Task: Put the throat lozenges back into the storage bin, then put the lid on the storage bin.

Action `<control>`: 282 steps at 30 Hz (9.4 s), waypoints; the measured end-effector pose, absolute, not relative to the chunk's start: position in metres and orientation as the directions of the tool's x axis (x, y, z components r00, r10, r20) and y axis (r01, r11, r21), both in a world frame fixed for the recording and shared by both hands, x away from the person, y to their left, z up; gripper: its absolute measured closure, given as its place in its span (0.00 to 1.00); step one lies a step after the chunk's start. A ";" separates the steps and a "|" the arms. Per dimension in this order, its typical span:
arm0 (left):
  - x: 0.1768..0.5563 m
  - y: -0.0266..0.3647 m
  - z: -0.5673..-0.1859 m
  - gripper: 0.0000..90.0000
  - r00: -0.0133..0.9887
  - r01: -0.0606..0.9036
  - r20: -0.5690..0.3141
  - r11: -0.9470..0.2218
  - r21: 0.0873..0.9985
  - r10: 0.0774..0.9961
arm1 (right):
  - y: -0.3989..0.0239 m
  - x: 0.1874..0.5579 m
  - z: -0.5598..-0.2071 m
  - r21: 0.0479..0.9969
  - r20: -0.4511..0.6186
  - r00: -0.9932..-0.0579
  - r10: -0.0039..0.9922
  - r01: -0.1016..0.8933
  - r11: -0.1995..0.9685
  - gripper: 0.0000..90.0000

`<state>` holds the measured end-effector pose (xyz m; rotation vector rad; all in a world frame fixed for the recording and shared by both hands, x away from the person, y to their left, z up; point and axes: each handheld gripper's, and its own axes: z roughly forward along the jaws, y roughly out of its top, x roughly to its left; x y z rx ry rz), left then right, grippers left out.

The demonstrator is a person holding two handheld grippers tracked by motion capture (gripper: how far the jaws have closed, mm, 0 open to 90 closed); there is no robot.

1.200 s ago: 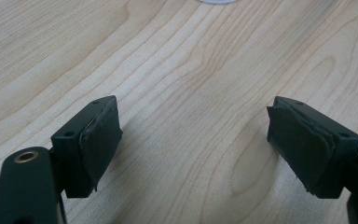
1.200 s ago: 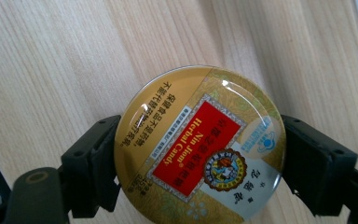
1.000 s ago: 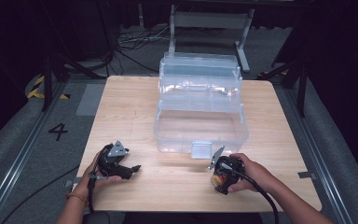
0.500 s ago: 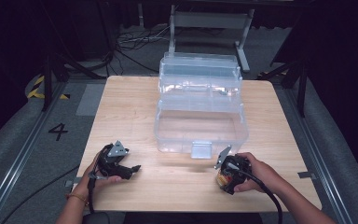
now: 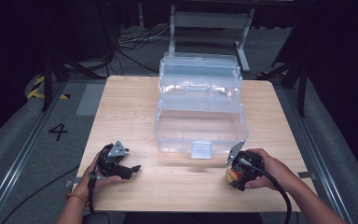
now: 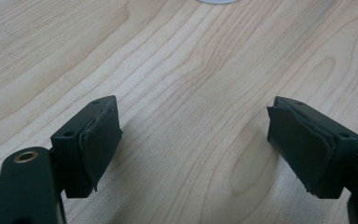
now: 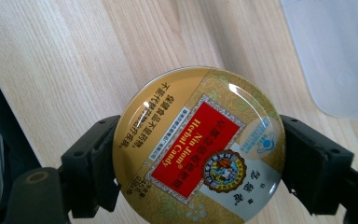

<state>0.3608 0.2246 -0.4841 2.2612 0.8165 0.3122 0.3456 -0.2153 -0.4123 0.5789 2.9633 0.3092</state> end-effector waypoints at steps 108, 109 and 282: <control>0.361 0.224 -0.484 0.19 0.774 0.468 -0.013 -0.557 0.686 0.633 | -0.206 0.484 -0.368 0.217 -0.122 -0.940 0.319 0.289 0.933 0.23; 0.361 0.224 -0.484 0.19 0.774 0.468 -0.013 -0.557 0.686 0.633 | -0.206 0.483 -0.369 0.209 -0.122 -0.940 0.320 0.291 0.934 0.23; 0.423 0.049 -0.400 0.80 0.946 0.239 0.134 -0.914 0.328 0.295 | -0.192 0.489 -0.284 0.500 -0.326 -0.882 0.340 0.144 0.854 0.97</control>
